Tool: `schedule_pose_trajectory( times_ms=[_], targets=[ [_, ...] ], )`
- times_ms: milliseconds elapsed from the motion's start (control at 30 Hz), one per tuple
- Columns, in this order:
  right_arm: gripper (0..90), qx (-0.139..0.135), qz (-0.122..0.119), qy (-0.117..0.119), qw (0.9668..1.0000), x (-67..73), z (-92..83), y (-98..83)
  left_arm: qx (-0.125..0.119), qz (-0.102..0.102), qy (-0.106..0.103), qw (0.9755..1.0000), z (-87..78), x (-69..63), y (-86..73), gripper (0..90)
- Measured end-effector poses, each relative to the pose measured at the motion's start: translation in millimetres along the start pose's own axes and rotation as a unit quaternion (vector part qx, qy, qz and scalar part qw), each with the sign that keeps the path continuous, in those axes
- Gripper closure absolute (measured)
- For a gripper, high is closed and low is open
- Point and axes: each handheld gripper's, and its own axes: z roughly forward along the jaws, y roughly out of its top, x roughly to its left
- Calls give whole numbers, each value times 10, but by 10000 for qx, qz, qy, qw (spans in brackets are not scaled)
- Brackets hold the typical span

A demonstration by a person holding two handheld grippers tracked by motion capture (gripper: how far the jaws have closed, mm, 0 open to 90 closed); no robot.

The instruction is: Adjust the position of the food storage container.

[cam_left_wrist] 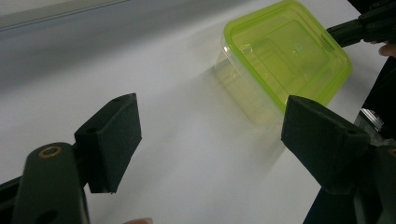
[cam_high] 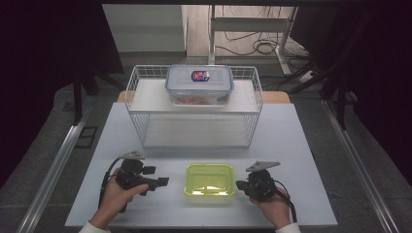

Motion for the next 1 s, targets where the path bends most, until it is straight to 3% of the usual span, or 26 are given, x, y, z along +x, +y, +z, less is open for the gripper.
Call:
schedule_pose_trajectory(
  times_ms=[400,667,700,767,800,833,867,933,1000],
  targets=[
    [888,-25,-196,-49,9998,117,139,100,0,-3,-18,10000,9,-5,4,197],
    [879,-358,54,-73,9993,-10,-59,55,-98,-35,-6,9999,-8,-26,11,197],
    [844,-400,84,-51,9992,-30,-85,48,-110,-34,-14,9999,-10,-37,15,197],
    [687,-511,178,-19,9985,-60,-131,43,-146,-40,-12,9999,-14,-54,21,197],
    [554,-653,296,51,9974,-89,-179,50,-254,-45,66,9996,-22,-71,23,202],
    [554,-653,296,51,9974,-89,-179,50,-325,-58,147,9993,-30,-84,24,202],
    [500,-702,370,116,9968,-99,-191,55,-381,-48,218,9990,-40,-94,29,204],
    [440,-803,519,302,9950,-125,-214,64,-430,-64,155,9989,-55,-107,39,205],
    [388,-845,548,335,9944,-129,-215,66,-409,-81,124,9991,-50,-122,47,207]
  ],
)
